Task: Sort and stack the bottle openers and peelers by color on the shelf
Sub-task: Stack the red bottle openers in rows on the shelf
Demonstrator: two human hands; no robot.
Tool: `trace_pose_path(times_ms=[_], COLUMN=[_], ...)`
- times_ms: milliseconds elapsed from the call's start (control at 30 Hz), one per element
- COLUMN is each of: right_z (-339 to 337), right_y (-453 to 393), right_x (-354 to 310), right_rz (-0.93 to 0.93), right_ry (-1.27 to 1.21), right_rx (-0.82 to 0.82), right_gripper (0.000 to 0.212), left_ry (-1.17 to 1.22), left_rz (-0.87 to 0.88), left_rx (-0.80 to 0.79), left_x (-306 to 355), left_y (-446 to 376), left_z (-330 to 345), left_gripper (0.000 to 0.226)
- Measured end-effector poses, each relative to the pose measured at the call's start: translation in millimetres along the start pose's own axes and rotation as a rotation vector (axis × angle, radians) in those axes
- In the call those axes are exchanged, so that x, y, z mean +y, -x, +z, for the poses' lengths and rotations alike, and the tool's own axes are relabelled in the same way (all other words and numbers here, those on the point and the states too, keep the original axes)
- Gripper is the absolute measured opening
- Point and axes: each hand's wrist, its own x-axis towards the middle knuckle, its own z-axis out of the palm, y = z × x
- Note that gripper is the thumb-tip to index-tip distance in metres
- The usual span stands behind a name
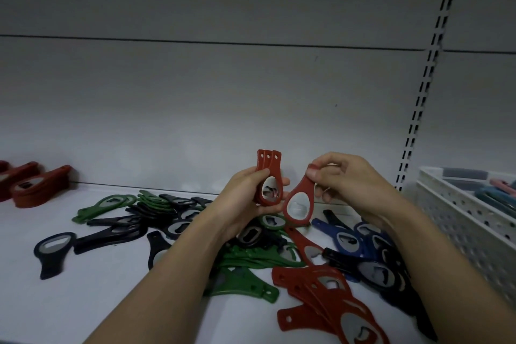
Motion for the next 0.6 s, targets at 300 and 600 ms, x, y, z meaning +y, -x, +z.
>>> trace_pose_path(times_ms=[300,600], right_z=[6,6], right_y=[-2,-5], right_x=[0,10], right_rz=[-0.020,-0.024], right_ry=[-0.254,0.153], right_rx=[0.058,0.117], right_gripper=[0.015,0.008], left_ry=[-0.128,-0.027], left_rz=[-0.003,0.071], left_rx=[-0.181,-0.041], left_x=[2,0], left_y=[7,4], left_z=[5,1], left_gripper=[0.031,0.022])
